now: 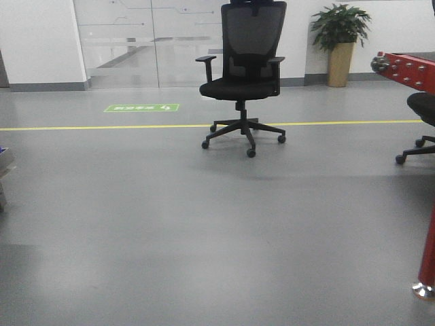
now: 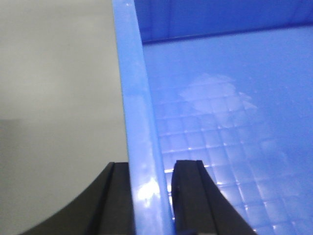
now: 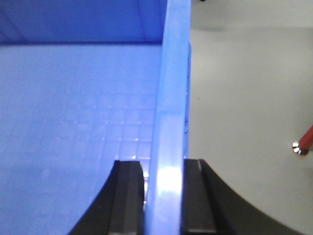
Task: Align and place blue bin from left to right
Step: 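Drive across the floor toward another rack carrying the bin in both grippers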
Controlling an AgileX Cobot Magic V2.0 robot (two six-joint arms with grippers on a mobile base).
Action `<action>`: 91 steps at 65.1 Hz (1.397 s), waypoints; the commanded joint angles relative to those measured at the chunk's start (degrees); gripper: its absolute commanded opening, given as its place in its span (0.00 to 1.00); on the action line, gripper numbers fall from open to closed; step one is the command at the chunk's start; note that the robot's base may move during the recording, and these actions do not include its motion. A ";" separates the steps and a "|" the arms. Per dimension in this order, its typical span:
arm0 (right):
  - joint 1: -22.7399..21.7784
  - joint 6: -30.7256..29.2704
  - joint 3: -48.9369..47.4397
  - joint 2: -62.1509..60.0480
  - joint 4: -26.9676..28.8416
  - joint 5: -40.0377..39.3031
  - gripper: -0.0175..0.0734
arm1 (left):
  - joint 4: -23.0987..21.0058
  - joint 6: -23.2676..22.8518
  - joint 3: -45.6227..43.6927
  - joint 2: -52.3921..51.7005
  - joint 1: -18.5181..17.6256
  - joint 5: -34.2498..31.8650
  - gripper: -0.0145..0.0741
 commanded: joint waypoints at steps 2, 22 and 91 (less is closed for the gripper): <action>-0.03 -1.27 -1.15 -1.15 -0.88 -10.14 0.10 | 0.24 1.06 -0.81 -1.17 -0.24 -4.36 0.15; -0.03 -1.27 -1.15 -1.15 -0.88 -10.14 0.10 | 0.24 1.06 -0.81 -1.17 -0.24 -4.36 0.15; -0.03 -1.27 -1.15 -1.15 -0.88 -10.25 0.10 | 0.24 1.06 -0.81 -1.17 -0.24 -4.36 0.15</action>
